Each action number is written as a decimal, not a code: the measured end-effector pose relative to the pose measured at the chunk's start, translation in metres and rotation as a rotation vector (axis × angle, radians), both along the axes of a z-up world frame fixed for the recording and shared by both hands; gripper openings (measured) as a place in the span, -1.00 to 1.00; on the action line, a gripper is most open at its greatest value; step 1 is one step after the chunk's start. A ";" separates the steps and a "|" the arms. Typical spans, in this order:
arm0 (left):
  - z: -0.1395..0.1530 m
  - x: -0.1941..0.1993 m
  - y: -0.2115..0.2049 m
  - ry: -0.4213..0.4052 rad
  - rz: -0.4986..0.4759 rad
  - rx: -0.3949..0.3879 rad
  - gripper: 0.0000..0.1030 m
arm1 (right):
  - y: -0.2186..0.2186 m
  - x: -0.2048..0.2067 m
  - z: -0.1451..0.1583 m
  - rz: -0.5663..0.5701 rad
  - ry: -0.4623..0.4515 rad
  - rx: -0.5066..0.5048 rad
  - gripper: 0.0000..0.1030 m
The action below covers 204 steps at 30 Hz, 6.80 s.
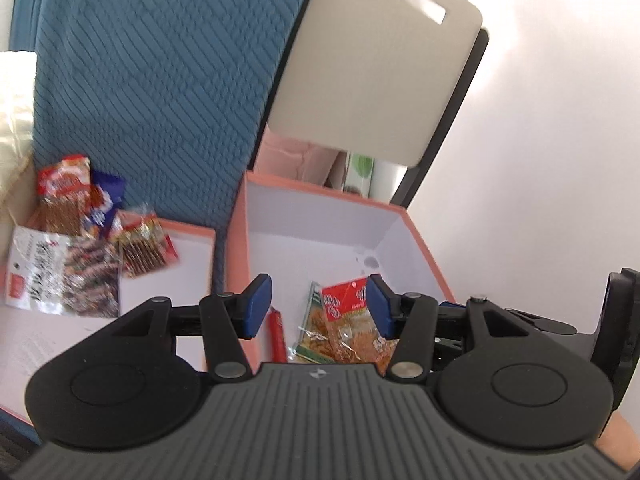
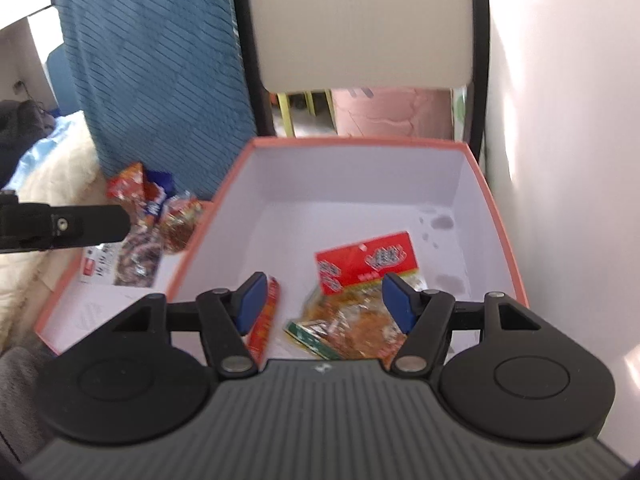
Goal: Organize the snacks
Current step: 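Open both tools to drop the sausage and spicy-strip packet into the shoebox, then withdraw both open tools from the shoebox back toward the snack tray, then lower the left tool to the shrimp-flavor bag while the right tool reaches the dried-tofu strip packet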
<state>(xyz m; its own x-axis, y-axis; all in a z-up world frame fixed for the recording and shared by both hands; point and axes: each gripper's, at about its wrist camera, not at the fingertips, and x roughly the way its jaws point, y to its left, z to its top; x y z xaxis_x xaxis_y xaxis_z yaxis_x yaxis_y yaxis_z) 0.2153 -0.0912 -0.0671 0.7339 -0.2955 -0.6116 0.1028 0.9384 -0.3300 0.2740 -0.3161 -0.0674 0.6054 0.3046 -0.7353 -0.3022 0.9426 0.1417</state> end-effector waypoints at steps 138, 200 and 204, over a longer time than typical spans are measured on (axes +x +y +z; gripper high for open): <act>-0.186 0.043 0.241 0.311 0.308 -0.044 0.53 | 0.243 0.106 -0.108 0.218 0.159 -0.053 0.28; -0.205 0.116 0.224 0.273 0.277 0.269 0.08 | 0.290 0.146 -0.156 0.365 0.207 -0.177 -0.01; -0.199 0.110 0.231 0.289 0.294 0.214 -0.89 | 0.291 0.140 -0.148 0.359 0.202 -0.170 -0.01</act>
